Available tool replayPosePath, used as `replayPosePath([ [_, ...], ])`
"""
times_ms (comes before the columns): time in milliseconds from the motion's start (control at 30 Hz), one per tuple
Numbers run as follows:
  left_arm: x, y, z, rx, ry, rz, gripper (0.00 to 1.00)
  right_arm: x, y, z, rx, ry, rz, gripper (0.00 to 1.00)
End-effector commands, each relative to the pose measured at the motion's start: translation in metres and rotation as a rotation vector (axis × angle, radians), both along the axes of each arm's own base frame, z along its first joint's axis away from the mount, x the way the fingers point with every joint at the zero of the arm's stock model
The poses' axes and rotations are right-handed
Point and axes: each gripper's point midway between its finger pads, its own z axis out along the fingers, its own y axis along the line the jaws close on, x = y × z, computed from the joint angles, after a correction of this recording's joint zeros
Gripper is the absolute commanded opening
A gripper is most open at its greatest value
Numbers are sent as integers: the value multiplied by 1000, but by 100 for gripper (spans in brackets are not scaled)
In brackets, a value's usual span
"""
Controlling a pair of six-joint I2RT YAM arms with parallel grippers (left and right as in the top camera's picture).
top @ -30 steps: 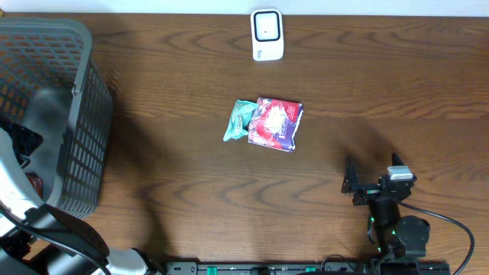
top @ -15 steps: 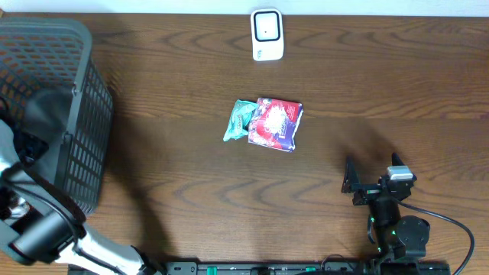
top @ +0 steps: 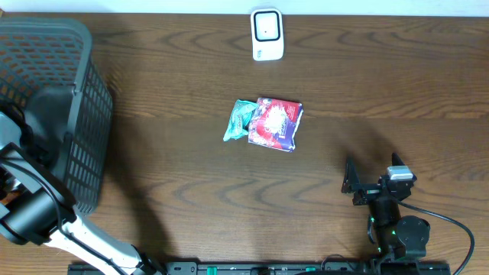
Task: Scan the item barcode
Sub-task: 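Reach the left gripper into the basket and grasp the red-orange packet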
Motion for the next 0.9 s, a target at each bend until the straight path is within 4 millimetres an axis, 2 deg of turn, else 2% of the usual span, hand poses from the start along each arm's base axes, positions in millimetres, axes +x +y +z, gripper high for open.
replayPosePath([
  [0, -9, -3, -10, -22, 42, 14, 8, 0, -2, 0, 10, 1, -10, 99],
  [133, -9, -9, 8, -34, 34, 9, 7, 0, -2, 0, 10, 1, -10, 99],
  [200, -1, -17, 23, -63, -20, 5, 7, 0, -2, 0, 10, 1, -10, 99],
  [267, 18, -25, 45, -84, -133, -8, 7, 0, -2, 0, 10, 1, -10, 99],
  [333, 40, -32, 75, -89, -278, -30, 7, 0, -2, 0, 10, 1, -10, 99],
  [400, 70, -46, 116, -102, -487, -78, 7, 0, -2, 0, 10, 1, -10, 99],
  [433, 79, -51, 130, -108, -557, -98, 7, 0, -2, 0, 10, 1, -10, 99],
  [500, 103, -70, 176, -131, -773, -175, 7, 0, -2, 0, 10, 1, -10, 99],
  [567, 118, -88, 220, -148, -963, -225, 7, 0, -2, 0, 10, 1, -10, 99],
  [667, 129, -119, 288, -215, -1240, -210, 7, 0, -2, 0, 10, 1, -10, 99],
  [733, 130, -142, 326, -289, -1384, -187, 7, 0, -2, 0, 10, 1, -10, 99],
  [800, 128, -166, 352, -332, -1457, -208, 7, 0, -2, 0, 10, 1, -10, 99],
  [867, 127, -193, 367, -346, -1481, -292, 7, 0, -2, 0, 10, 1, -10, 99],
])
